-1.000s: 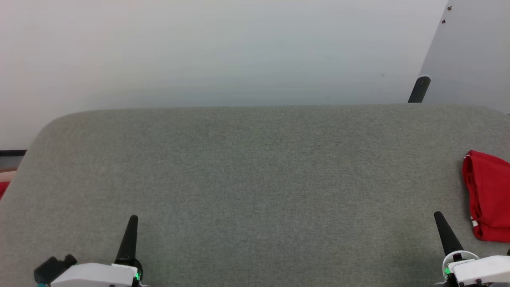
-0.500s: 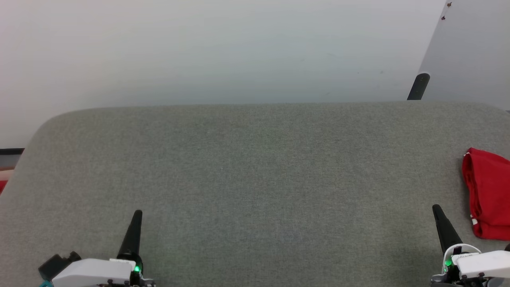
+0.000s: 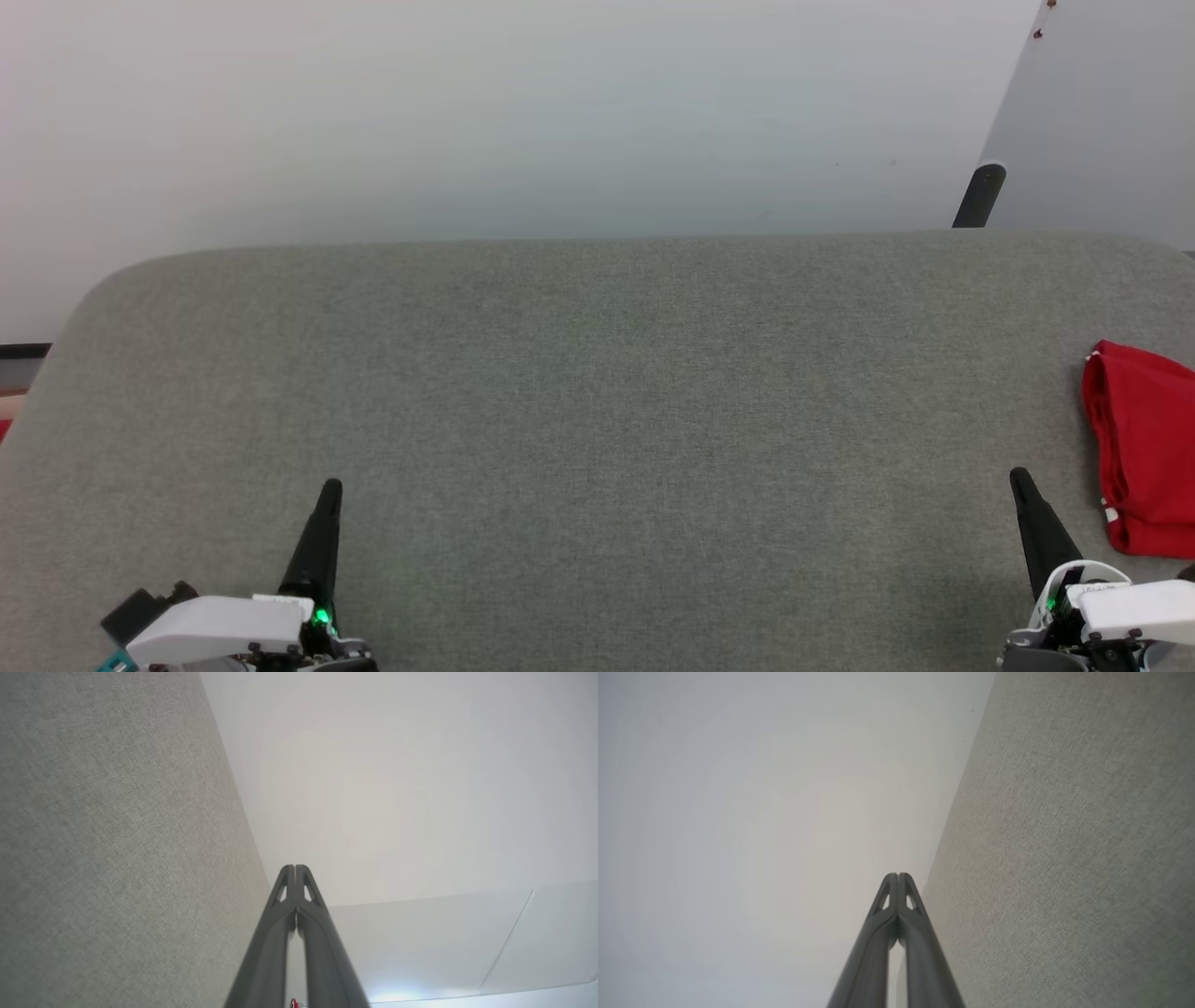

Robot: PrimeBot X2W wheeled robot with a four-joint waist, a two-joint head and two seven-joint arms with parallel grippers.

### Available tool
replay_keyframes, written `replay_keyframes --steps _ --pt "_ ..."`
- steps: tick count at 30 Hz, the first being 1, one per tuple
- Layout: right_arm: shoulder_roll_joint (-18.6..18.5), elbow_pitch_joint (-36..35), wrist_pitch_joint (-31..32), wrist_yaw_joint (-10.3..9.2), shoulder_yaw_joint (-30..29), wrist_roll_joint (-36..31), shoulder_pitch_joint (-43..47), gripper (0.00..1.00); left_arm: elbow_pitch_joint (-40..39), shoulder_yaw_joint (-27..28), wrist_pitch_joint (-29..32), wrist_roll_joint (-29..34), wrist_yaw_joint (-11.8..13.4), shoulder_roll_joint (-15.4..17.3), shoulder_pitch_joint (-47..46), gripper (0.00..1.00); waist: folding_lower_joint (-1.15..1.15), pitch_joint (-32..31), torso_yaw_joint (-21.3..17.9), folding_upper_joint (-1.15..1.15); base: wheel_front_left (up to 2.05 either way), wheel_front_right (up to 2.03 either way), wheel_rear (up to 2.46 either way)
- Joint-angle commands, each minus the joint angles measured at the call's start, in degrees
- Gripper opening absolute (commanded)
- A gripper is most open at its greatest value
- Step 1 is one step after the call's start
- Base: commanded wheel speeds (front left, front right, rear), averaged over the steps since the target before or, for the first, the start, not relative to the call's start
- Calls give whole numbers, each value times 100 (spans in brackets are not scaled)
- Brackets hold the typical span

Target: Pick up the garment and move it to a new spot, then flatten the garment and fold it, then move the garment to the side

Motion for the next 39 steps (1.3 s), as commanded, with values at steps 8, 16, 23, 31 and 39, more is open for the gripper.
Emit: replay_keyframes --steps 8,16,23,31,39 --pt "56 8 49 -2 -36 337 -126 0 10 33 103 -324 -18 -49 -128 0 0 29 -13 0 0 0 0" --pt "107 23 88 -3 -50 640 -174 0 28 45 182 -587 -19 -94 -167 0 0 60 -27 0 0 0 0" --pt "137 31 105 -3 -57 801 -204 0 39 52 237 -749 -20 -120 -204 0 0 81 -36 0 0 0 0" --pt "133 30 104 -3 -55 803 -173 0 38 51 237 -749 -20 -117 -200 0 0 81 -36 0 0 0 0" --pt "134 30 104 -3 -55 803 -173 0 38 50 235 -750 -20 -117 -200 0 0 81 -36 0 0 0 0"
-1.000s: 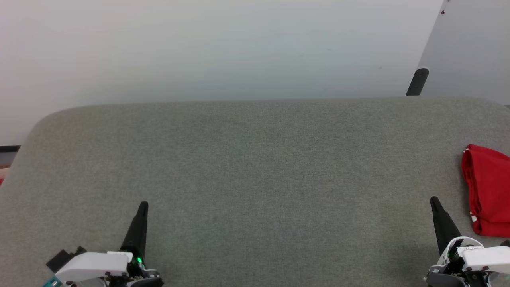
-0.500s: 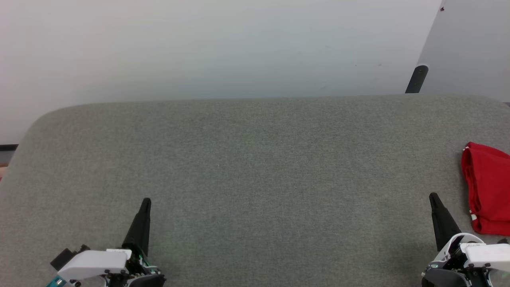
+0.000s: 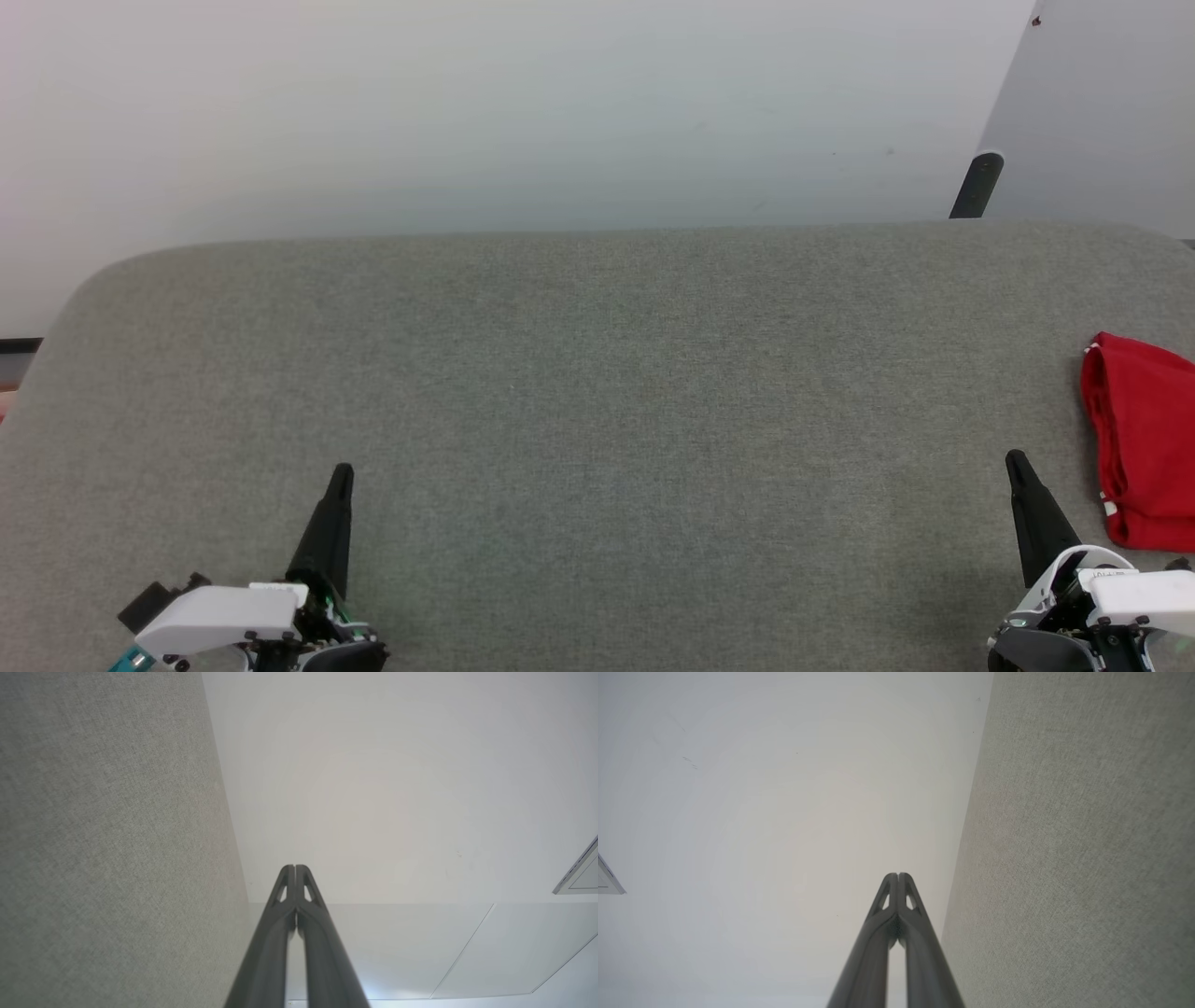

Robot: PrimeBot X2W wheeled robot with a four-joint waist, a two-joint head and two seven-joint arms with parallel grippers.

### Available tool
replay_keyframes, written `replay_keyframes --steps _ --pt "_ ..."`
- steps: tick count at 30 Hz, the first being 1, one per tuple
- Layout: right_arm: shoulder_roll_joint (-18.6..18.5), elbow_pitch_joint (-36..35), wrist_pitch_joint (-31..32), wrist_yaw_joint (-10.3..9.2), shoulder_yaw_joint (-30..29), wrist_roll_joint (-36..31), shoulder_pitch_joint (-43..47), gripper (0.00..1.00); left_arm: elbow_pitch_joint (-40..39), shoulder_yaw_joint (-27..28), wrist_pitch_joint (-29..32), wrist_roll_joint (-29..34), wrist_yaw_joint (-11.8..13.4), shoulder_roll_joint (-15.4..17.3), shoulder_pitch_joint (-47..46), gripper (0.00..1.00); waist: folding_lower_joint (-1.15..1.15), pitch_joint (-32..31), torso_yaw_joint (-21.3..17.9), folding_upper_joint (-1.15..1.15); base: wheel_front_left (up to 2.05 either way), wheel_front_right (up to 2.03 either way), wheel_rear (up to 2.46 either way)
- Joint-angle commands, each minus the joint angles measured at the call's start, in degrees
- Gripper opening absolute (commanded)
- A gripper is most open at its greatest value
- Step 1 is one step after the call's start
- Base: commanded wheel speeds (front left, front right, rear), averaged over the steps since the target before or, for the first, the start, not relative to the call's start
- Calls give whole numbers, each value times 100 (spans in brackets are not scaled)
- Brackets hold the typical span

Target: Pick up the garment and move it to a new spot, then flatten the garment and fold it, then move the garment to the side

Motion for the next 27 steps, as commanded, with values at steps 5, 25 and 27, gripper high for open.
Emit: replay_keyframes --steps 5,25,27 --pt "14 1 9 -2 -2 26 -14 0 6 16 11 -17 -20 -1 -56 0 0 0 0 0 0 0 0" --pt "14 1 8 -2 -1 26 -14 0 5 15 11 -18 -20 -1 -56 0 0 0 0 0 0 0 0" --pt "14 1 8 -2 -1 26 -14 0 5 15 11 -18 -20 -1 -56 0 0 0 0 0 0 0 0"
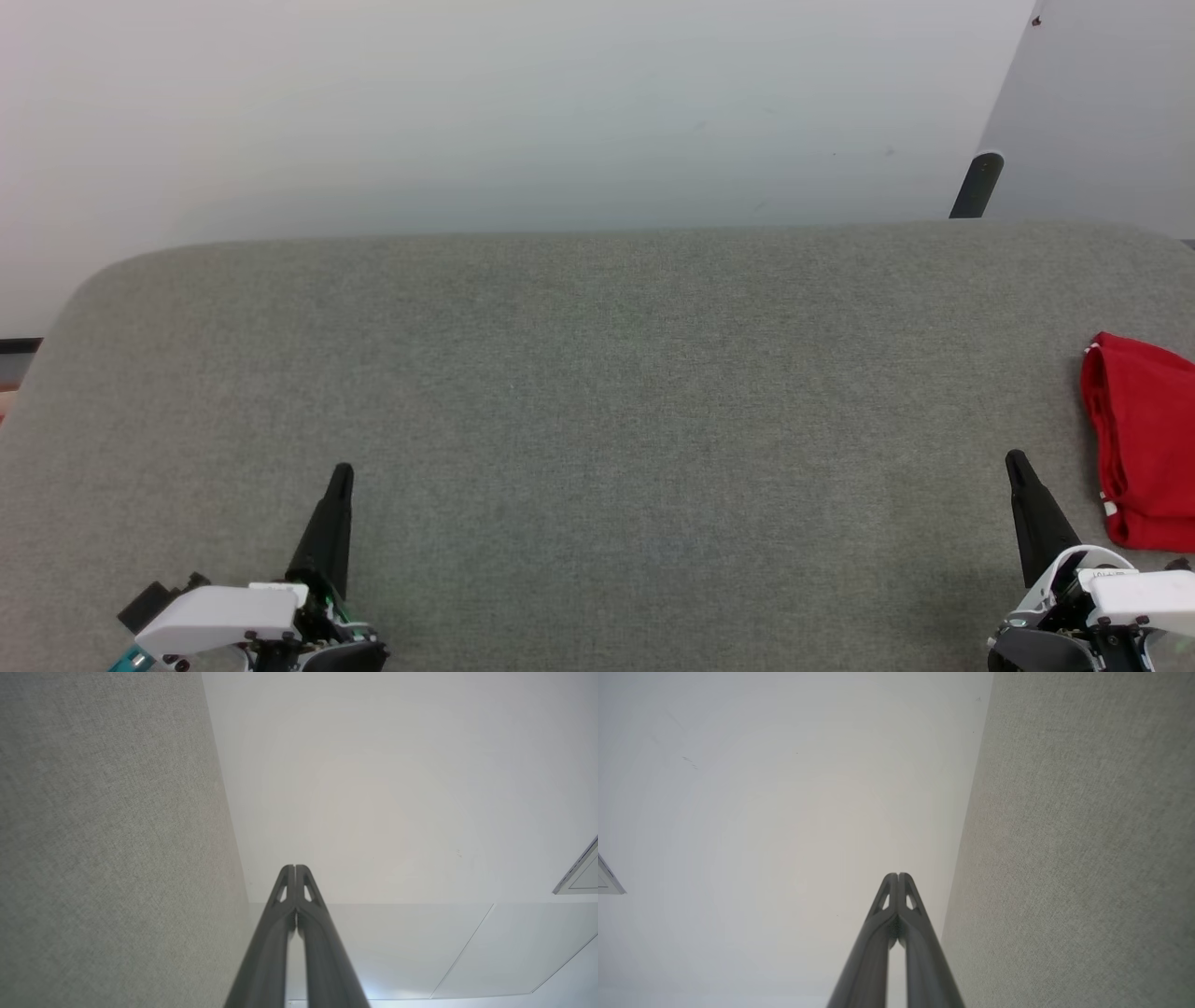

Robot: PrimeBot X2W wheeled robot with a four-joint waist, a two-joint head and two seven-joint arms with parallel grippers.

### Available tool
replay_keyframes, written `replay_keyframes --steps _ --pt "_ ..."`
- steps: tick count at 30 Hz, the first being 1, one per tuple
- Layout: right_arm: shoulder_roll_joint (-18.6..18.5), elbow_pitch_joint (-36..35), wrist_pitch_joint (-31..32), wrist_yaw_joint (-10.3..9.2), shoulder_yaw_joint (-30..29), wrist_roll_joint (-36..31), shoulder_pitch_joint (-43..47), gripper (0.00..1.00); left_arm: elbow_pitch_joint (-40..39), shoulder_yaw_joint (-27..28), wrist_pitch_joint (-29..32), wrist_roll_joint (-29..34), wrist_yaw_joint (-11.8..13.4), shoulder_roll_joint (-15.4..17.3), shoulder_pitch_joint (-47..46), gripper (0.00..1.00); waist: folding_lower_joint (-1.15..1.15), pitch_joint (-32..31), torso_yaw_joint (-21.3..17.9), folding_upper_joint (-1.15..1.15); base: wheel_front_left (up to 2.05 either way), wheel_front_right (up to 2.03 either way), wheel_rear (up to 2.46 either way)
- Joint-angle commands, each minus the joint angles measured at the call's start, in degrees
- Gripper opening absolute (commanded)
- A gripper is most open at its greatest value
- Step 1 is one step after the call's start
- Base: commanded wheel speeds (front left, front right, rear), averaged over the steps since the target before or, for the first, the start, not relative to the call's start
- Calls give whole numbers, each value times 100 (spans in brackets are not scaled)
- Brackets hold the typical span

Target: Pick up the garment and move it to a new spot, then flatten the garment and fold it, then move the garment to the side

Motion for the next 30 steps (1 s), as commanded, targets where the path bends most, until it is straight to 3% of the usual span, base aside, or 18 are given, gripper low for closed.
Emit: replay_keyframes --steps 1,30 --pt "14 1 8 -2 -1 26 -14 0 6 15 12 -18 -20 -1 -56 0 0 0 0 0 0 0 0" --pt "14 1 7 -1 0 27 -14 0 5 14 11 -19 -20 -1 -56 0 0 0 0 0 0 0 0"
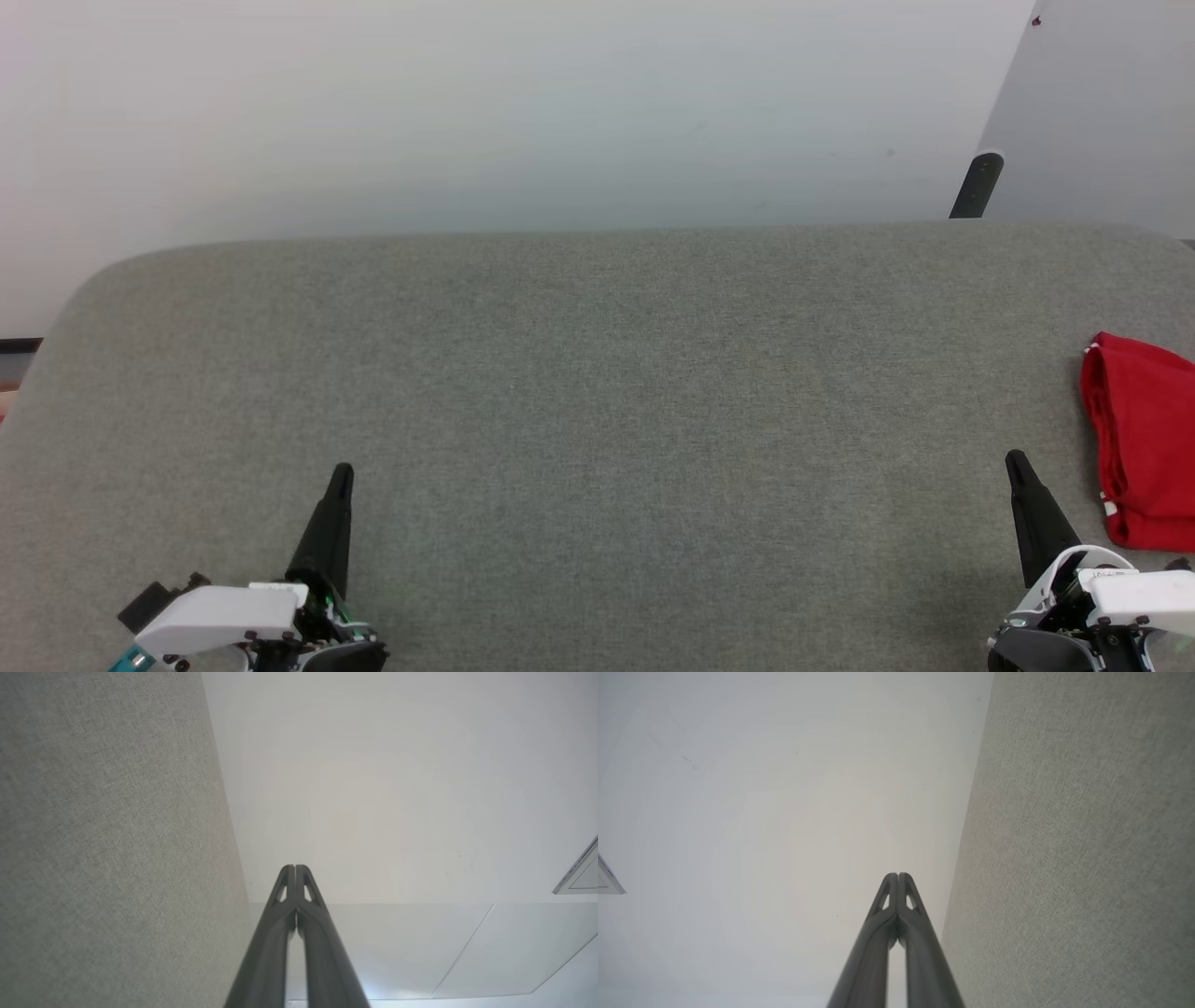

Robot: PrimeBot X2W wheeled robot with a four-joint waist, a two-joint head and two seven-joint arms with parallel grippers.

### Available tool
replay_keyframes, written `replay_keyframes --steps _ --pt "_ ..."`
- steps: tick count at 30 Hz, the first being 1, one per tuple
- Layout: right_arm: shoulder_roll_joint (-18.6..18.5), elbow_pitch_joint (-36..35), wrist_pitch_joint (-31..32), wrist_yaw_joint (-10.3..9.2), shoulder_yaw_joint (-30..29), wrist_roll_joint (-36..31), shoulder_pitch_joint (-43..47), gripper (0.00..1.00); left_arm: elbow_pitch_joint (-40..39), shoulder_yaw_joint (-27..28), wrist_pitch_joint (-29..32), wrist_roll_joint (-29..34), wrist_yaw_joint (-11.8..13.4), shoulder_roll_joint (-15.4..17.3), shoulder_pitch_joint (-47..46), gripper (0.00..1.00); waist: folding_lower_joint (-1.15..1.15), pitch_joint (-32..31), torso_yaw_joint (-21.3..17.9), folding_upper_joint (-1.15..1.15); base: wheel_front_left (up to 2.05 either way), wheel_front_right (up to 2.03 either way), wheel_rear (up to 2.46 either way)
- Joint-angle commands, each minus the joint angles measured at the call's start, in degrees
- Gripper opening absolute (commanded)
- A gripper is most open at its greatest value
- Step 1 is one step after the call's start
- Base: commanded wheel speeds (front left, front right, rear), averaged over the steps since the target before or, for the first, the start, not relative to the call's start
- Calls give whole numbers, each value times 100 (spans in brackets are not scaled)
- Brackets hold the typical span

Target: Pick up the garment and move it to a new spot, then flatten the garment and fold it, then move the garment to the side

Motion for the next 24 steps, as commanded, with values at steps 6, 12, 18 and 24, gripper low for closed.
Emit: replay_keyframes --steps 6,12,18,24 --pt "14 1 7 0 1 27 -14 0 5 13 11 -19 -20 -1 -55 0 0 0 0 0 0 0 0" --pt "14 1 7 0 1 27 -14 0 5 14 11 -19 -20 -1 -55 0 0 0 0 0 0 0 0" --pt "14 1 7 0 1 27 -14 0 5 14 10 -19 -20 -1 -55 0 0 0 0 0 0 0 0" --pt "14 1 7 0 1 28 -14 0 5 14 10 -19 -21 -1 -55 0 0 0 0 0 0 0 0"
